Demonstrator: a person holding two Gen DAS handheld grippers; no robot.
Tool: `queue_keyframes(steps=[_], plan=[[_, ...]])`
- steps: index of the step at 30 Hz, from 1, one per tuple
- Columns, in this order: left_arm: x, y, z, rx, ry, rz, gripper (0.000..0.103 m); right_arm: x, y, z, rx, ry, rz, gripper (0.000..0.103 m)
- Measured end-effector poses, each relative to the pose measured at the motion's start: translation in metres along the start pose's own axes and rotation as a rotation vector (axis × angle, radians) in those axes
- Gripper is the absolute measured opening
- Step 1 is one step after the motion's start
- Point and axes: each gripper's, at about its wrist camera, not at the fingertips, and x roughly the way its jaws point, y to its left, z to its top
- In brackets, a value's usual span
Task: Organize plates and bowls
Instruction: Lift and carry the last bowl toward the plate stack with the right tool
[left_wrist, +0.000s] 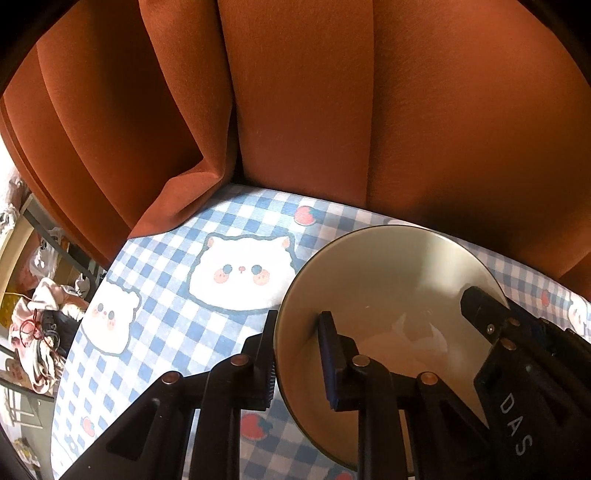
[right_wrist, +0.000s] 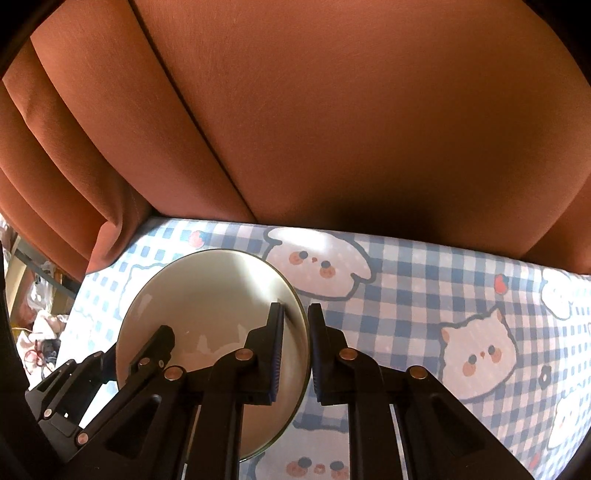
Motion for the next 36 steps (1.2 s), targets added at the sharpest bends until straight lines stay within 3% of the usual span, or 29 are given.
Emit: queue_keyframes(steps=[11, 22, 36], plan=[[-0.051, 0.014, -0.006, 0.022, -0.045, -0.055, 0.018, -0.047, 0.008, -0.008, 0.025, -0.035, -0.044, 0.017], [-0.122, 0.038, -0.018, 0.074, -0.112, -0.112, 0.018, -0.128, 0.035, -0.026, 0.069, -0.123, -0.095, 0.017], [-0.173, 0.07, -0.06, 0.131, -0.155, -0.197, 0.018, -0.202, 0.07, -0.081, 0.114, -0.175, -0.178, 0.017]])
